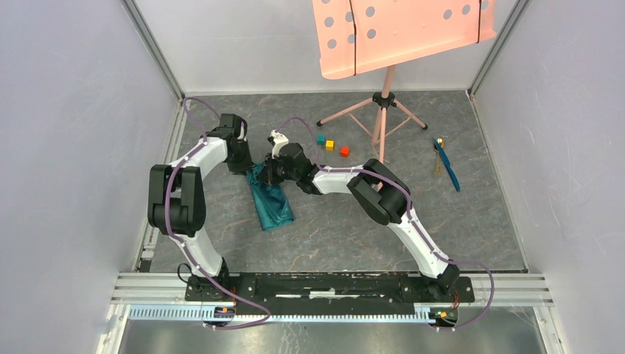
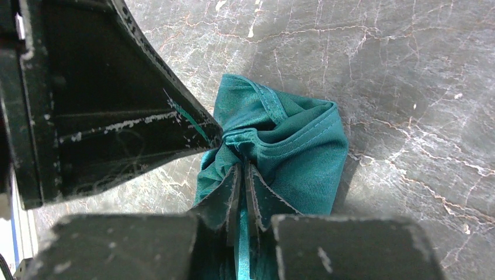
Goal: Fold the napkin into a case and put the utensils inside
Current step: Insert the folded napkin into the top corner of the smaller rectangle at the center of the board.
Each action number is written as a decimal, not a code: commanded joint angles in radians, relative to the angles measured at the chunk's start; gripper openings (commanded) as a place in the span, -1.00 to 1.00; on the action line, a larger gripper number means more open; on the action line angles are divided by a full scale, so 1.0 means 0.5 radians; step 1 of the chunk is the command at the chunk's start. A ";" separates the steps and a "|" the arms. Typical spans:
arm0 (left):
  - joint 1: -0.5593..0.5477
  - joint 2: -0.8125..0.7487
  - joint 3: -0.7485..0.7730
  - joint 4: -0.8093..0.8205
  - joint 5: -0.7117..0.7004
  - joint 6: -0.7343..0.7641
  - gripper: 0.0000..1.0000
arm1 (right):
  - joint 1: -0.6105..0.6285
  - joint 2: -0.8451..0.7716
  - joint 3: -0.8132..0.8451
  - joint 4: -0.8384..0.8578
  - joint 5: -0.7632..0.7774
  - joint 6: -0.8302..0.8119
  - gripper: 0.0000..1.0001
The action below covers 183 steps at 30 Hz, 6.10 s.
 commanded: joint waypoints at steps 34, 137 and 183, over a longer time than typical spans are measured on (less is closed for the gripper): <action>-0.095 0.065 0.077 0.010 -0.050 0.074 -0.31 | 0.002 -0.008 0.022 -0.005 -0.016 0.003 -0.92; 0.025 -0.305 -0.268 0.194 0.127 -0.059 -0.95 | 0.037 0.345 0.457 0.048 -0.331 0.135 -0.65; 0.010 -0.190 -0.135 0.052 0.121 -0.018 -0.53 | -0.111 -0.042 0.131 0.069 -0.364 0.136 -0.62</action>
